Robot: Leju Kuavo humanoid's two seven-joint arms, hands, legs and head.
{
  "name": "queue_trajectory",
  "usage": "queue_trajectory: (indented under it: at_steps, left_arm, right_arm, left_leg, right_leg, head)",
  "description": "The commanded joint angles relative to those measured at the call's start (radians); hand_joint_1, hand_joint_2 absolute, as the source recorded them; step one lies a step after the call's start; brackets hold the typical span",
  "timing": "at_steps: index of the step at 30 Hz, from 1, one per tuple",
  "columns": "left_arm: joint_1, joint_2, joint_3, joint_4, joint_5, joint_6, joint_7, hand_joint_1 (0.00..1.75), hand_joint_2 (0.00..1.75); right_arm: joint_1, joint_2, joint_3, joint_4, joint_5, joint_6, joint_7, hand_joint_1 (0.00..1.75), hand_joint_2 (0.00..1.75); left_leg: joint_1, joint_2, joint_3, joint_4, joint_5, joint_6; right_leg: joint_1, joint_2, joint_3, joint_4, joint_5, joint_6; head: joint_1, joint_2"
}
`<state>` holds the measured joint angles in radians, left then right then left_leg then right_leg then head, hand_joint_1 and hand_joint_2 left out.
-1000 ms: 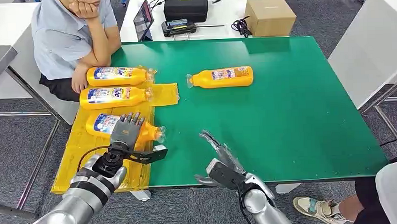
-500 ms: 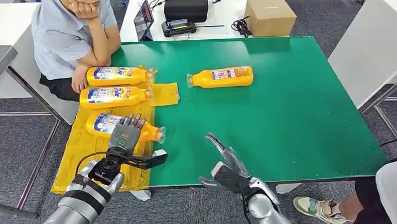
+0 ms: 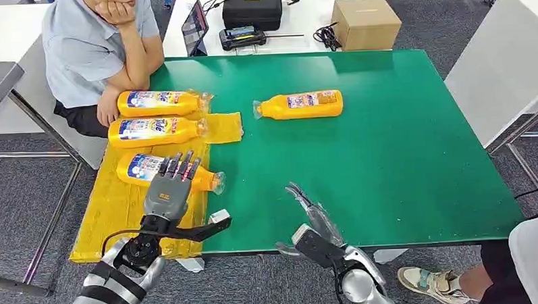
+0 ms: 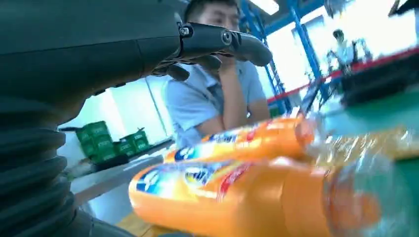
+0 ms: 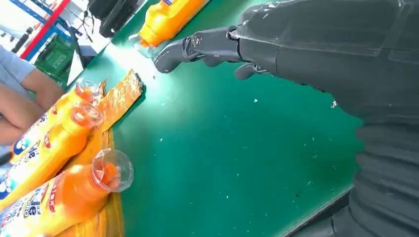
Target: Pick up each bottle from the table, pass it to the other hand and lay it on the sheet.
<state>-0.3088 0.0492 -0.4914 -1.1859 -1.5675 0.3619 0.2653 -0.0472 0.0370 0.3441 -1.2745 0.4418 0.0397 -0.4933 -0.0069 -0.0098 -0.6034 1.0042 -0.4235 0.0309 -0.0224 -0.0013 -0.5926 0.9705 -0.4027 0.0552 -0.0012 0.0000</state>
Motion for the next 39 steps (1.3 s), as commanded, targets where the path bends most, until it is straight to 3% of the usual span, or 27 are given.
queue_trajectory:
  at_steps: [1, 12, 17, 24, 28, 39]
  left_arm:
    - [0.151, -0.034, 0.069, -0.149, 0.167, 0.096, -0.147, 0.00, 1.75]
    - [0.148, -0.033, 0.070, -0.151, 0.166, 0.093, -0.146, 0.00, 1.75]
    - [0.245, -0.089, 0.103, -0.249, 0.495, 0.182, -0.345, 0.00, 1.75]
    - [0.282, -0.126, 0.115, -0.270, 0.643, 0.264, -0.460, 0.00, 1.75]
    - [0.303, -0.152, 0.094, -0.285, 0.774, 0.272, -0.556, 0.00, 1.75]
    - [0.325, -0.159, 0.077, -0.284, 0.770, 0.277, -0.566, 0.00, 1.75]
  right_arm:
    - [0.012, -0.012, -0.024, -0.032, -0.007, -0.013, -0.001, 0.00, 1.75]
    - [0.012, -0.012, -0.023, -0.034, -0.006, -0.013, 0.000, 0.00, 1.75]
    - [0.052, 0.000, -0.051, -0.122, -0.046, -0.027, -0.020, 0.00, 1.75]
    - [0.058, 0.032, -0.074, -0.130, -0.126, -0.041, -0.005, 0.00, 1.75]
    - [0.064, 0.028, -0.073, -0.153, -0.061, -0.155, -0.013, 0.00, 1.75]
    - [0.079, 0.034, -0.094, -0.173, -0.092, -0.162, -0.013, 0.00, 1.75]
  left_leg:
    - [0.000, 0.002, 0.002, 0.000, -0.002, -0.001]
    - [0.001, 0.001, 0.002, 0.000, -0.002, -0.002]
    - [0.001, 0.001, 0.002, 0.000, -0.002, -0.002]
    - [0.001, 0.002, 0.003, 0.000, -0.003, -0.002]
    - [0.001, 0.001, 0.001, 0.000, -0.002, -0.002]
    - [0.001, 0.001, 0.003, 0.000, -0.003, -0.002]
  right_leg:
    - [0.000, 0.001, 0.002, -0.001, -0.001, -0.001]
    - [0.002, 0.000, 0.002, -0.001, -0.001, -0.003]
    - [0.001, 0.000, 0.001, 0.000, -0.002, -0.002]
    - [0.002, 0.001, 0.003, -0.001, -0.002, -0.003]
    - [0.001, 0.000, 0.001, 0.000, -0.001, -0.002]
    - [0.002, 0.000, 0.003, -0.001, -0.002, -0.003]
  head:
    - [0.000, 0.000]
    - [0.000, 0.000]
    - [0.000, 0.000]
    - [0.000, 0.000]
    - [0.000, 0.000]
    - [0.000, 0.000]
